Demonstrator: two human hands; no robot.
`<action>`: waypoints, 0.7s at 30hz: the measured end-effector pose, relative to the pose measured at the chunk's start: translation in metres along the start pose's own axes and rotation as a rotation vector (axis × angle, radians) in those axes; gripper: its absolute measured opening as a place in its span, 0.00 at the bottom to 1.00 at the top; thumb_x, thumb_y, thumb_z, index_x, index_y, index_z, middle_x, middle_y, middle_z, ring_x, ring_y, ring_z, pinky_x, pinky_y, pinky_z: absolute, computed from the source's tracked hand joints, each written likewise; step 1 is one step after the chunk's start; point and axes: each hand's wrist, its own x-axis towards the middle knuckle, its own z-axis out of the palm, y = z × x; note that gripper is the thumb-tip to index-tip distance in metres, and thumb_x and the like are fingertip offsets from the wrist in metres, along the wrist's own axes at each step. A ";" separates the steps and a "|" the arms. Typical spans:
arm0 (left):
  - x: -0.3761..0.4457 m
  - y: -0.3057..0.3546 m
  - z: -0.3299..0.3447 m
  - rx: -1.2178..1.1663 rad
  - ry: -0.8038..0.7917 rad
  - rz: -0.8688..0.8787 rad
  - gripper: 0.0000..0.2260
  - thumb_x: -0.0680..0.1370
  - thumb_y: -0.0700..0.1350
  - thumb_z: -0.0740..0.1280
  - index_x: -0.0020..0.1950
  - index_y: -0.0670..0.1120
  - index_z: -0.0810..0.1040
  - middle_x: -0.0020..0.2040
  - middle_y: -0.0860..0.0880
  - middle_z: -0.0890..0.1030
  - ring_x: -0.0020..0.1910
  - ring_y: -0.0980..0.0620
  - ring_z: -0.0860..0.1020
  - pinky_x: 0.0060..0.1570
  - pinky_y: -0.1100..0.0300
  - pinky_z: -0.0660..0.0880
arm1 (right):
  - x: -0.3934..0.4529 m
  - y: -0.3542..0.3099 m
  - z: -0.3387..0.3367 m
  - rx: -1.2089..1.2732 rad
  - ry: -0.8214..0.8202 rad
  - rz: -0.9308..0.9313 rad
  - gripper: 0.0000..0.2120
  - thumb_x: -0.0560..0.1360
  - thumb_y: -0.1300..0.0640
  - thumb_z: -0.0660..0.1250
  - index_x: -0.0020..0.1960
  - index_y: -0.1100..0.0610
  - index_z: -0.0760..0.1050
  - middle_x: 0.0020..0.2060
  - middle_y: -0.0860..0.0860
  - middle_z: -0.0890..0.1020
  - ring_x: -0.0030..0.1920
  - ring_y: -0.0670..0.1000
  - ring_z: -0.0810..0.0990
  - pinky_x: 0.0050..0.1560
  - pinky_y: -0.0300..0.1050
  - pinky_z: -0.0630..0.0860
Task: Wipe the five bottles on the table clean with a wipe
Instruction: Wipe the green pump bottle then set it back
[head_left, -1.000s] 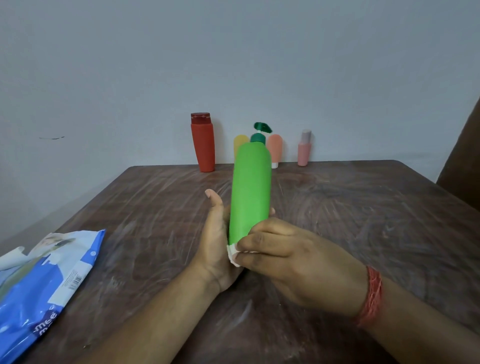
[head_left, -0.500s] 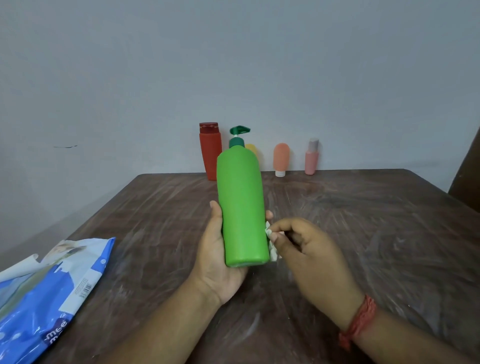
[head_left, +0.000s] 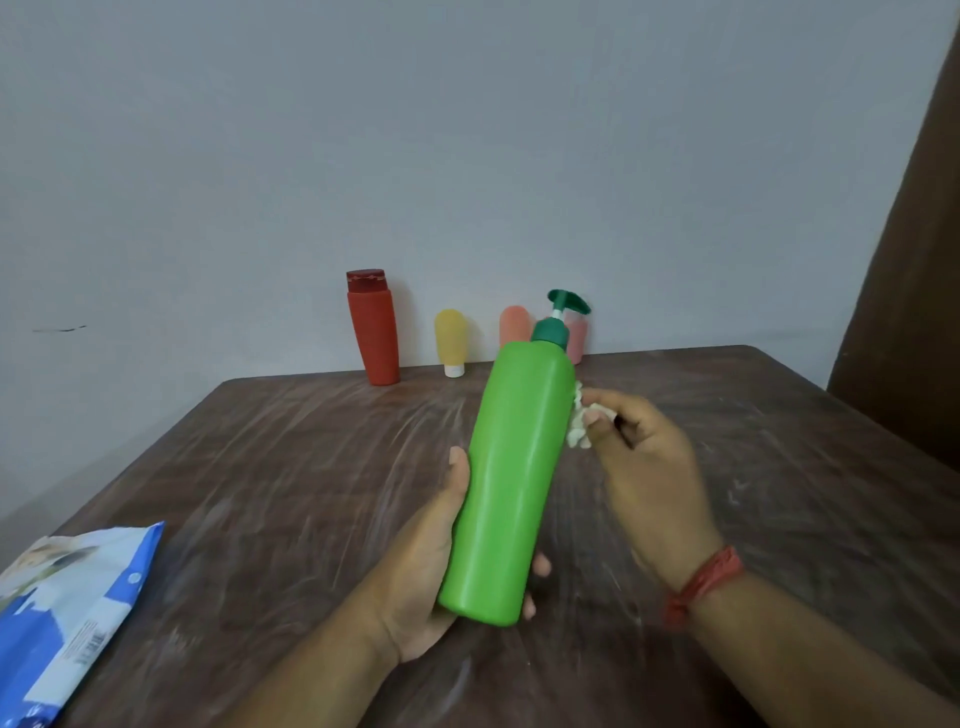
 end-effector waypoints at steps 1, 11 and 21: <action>-0.001 0.000 0.001 0.029 -0.021 -0.028 0.37 0.73 0.72 0.61 0.65 0.42 0.80 0.51 0.35 0.80 0.43 0.40 0.82 0.38 0.48 0.80 | 0.006 0.000 -0.005 0.048 0.025 0.015 0.10 0.80 0.65 0.65 0.53 0.52 0.81 0.50 0.52 0.85 0.55 0.51 0.83 0.58 0.44 0.77; -0.006 0.004 -0.005 -0.021 -0.133 -0.065 0.37 0.77 0.71 0.61 0.71 0.42 0.76 0.60 0.36 0.80 0.44 0.41 0.82 0.39 0.48 0.80 | 0.021 0.000 -0.025 0.442 -0.338 0.108 0.21 0.73 0.63 0.66 0.66 0.63 0.75 0.58 0.56 0.83 0.58 0.53 0.81 0.61 0.48 0.78; -0.006 0.002 0.004 0.071 -0.041 -0.048 0.36 0.73 0.71 0.65 0.68 0.44 0.78 0.51 0.36 0.82 0.42 0.39 0.83 0.37 0.48 0.80 | 0.017 -0.027 -0.033 -0.508 0.038 -0.595 0.06 0.74 0.67 0.72 0.49 0.61 0.83 0.50 0.51 0.79 0.53 0.37 0.76 0.55 0.32 0.73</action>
